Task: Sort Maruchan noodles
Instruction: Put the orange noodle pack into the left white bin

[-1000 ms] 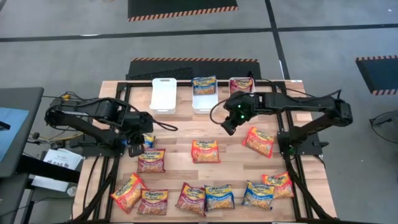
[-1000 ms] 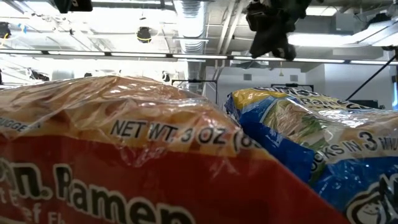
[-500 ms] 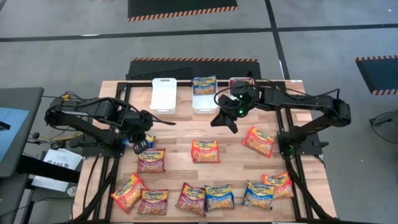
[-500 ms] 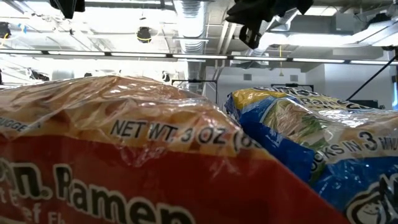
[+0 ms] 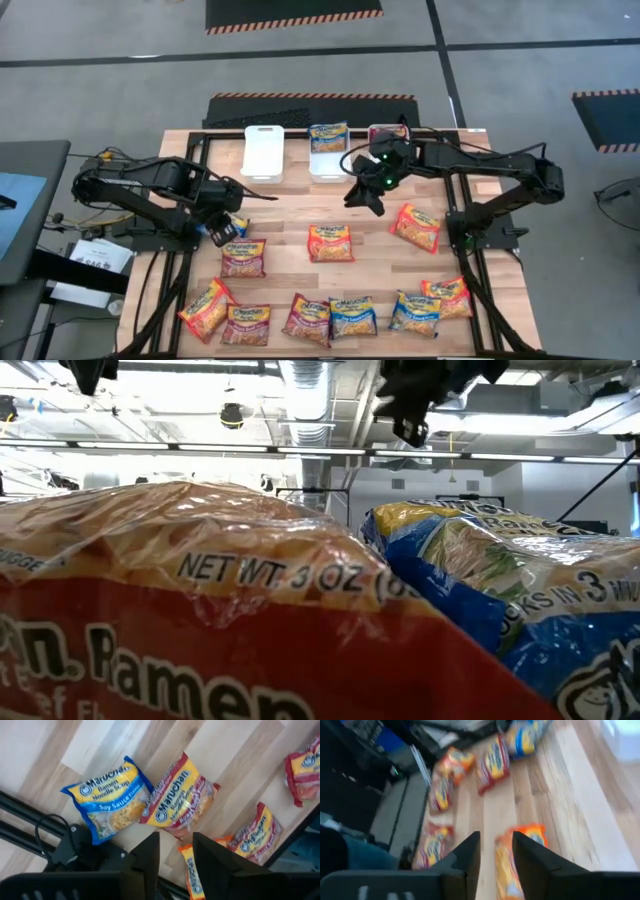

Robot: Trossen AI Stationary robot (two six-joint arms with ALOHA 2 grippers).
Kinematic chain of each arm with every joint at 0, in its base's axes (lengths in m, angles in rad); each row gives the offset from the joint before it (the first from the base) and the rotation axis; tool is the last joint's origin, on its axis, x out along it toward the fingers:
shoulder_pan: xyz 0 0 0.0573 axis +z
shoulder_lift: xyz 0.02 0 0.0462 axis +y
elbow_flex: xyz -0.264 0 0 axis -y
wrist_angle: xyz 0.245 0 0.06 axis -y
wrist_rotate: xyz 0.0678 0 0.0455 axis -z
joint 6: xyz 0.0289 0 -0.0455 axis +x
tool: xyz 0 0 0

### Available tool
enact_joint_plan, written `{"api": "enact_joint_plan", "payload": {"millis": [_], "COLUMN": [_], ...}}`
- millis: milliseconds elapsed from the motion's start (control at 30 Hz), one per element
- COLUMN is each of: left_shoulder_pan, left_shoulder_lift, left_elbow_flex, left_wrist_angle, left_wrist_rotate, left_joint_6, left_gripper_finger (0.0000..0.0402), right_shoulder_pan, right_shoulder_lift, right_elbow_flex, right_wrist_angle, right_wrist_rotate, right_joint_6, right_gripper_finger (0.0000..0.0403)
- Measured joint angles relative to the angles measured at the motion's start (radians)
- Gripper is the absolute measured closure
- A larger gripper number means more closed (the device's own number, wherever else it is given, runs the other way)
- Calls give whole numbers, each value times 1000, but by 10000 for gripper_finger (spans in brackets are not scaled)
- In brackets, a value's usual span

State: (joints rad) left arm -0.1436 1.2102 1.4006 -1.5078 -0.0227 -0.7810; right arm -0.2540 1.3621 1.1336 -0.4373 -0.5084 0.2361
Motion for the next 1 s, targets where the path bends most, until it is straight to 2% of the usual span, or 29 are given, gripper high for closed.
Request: {"api": "enact_joint_plan", "payload": {"millis": [133, 233, 400, 567, 667, 800, 900, 1000], "left_shoulder_pan": [0, 0, 0, 3, 11, 38, 84, 150], "left_shoulder_lift": [0, 0, 0, 17, 17, 16, 7, -2], "left_elbow_flex": [0, 0, 0, -6, -76, -202, -288, -372], "left_wrist_angle": [12, 37, 114, 228, 379, 555, 688, 770], "left_wrist_rotate": [-10, -19, -18, -29, -22, 47, 122, 152], "left_joint_6": [-31, -50, -47, 31, 67, 81, 114, 130], "left_gripper_finger": [285, 286, 288, 288, 288, 288, 288, 288], "right_shoulder_pan": [-22, -40, -28, -5, 12, 38, 54, 63], "right_shoulder_lift": [23, 64, 161, 217, 230, 229, 229, 228], "right_elbow_flex": [0, -1, 0, 0, 0, 0, 0, 0], "right_wrist_angle": [-103, -149, -149, -193, -192, -194, -204, -232], "right_wrist_rotate": [86, 94, 87, 77, 70, 69, 70, 90], "right_joint_6": [6, 67, 162, 194, 209, 218, 220, 219], "right_gripper_finger": [220, 208, 207, 216, 219, 219, 220, 220]}}
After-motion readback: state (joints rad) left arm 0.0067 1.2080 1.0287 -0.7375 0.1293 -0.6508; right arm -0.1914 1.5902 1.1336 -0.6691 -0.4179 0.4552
